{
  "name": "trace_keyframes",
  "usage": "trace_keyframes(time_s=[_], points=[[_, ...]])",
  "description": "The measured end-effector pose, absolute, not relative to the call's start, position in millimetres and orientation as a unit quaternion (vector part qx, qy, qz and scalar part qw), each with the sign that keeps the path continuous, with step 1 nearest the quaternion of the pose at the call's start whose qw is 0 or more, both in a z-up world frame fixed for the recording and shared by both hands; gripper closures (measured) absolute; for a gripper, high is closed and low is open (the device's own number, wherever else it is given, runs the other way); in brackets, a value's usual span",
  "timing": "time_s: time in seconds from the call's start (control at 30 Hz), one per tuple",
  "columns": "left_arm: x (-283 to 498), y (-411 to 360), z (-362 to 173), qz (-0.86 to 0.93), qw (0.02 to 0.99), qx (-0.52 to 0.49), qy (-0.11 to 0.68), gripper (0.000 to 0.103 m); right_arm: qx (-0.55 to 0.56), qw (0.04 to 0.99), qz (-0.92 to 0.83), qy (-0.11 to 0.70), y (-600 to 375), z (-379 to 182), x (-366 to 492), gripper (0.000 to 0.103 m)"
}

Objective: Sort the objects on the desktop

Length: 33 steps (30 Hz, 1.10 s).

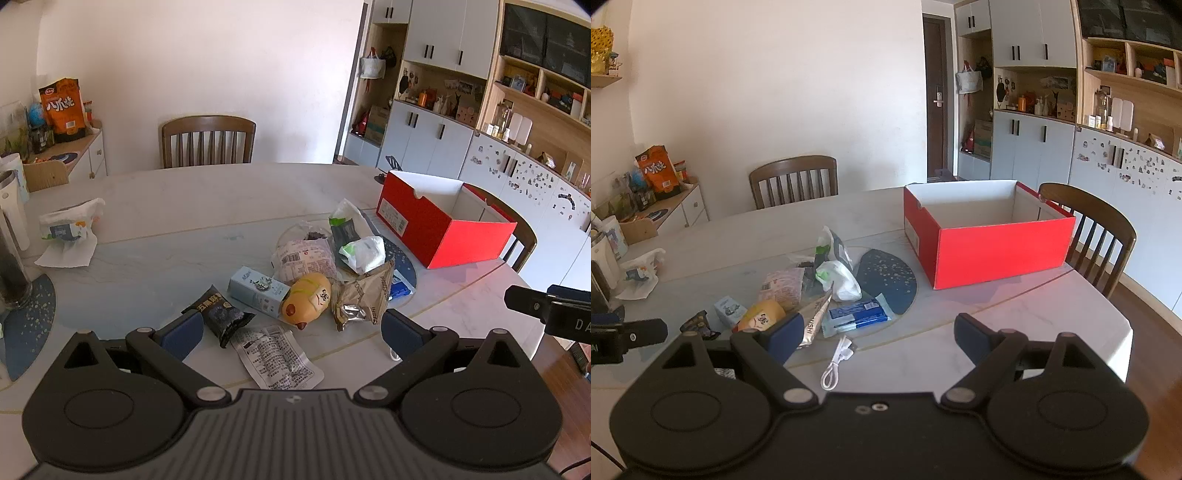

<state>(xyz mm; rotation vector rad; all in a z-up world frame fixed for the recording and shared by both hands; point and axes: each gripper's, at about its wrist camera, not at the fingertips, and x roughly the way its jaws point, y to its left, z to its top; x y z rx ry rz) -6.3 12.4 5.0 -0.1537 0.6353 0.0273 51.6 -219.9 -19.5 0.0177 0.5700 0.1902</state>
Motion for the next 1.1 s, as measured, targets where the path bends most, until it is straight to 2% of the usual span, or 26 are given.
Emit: trace_keyframes(time_s=[1.1], points=[[8.0,19.7,-0.2,0.005,0.948,-0.081,0.309,0.0,-0.001,0.948,0.122,0.295,-205.1,-27.5,64.6,0.015]])
